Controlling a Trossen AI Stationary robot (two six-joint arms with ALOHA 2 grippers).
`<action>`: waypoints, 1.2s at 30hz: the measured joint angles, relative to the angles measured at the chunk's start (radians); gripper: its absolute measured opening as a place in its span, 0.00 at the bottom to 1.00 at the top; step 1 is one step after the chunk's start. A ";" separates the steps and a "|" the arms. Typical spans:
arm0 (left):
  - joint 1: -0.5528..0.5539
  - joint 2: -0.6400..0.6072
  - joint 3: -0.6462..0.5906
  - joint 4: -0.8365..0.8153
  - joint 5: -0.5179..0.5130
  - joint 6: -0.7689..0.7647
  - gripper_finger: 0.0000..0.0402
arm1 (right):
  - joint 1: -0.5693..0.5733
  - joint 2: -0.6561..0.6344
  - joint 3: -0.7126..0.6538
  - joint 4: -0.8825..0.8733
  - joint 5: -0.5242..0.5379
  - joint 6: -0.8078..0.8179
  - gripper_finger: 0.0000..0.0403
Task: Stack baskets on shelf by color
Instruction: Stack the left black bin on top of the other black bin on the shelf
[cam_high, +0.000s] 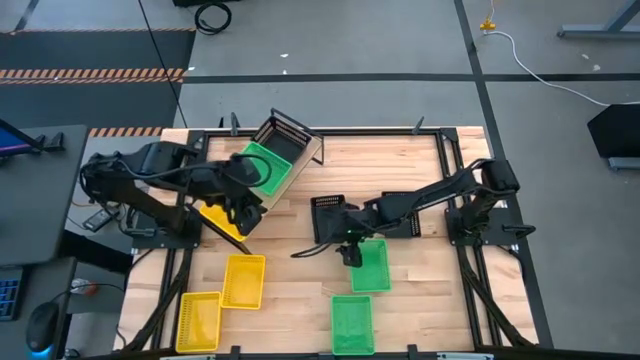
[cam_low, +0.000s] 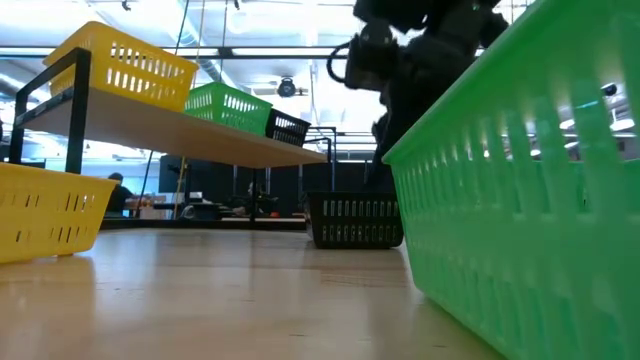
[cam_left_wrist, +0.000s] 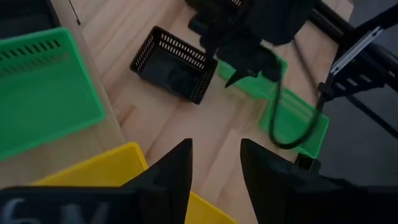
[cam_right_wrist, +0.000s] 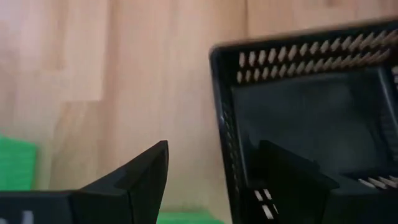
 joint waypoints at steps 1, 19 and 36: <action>-0.010 -0.005 0.000 -0.003 -0.011 -0.017 0.35 | -0.001 0.011 0.000 0.016 -0.001 0.003 0.63; -0.146 -0.007 0.000 0.002 -0.074 -0.202 0.30 | -0.034 0.113 0.000 0.041 -0.018 -0.083 0.19; -0.148 -0.007 0.000 -0.002 -0.126 -0.147 0.30 | -0.057 -0.199 0.000 -0.082 0.023 -0.286 0.03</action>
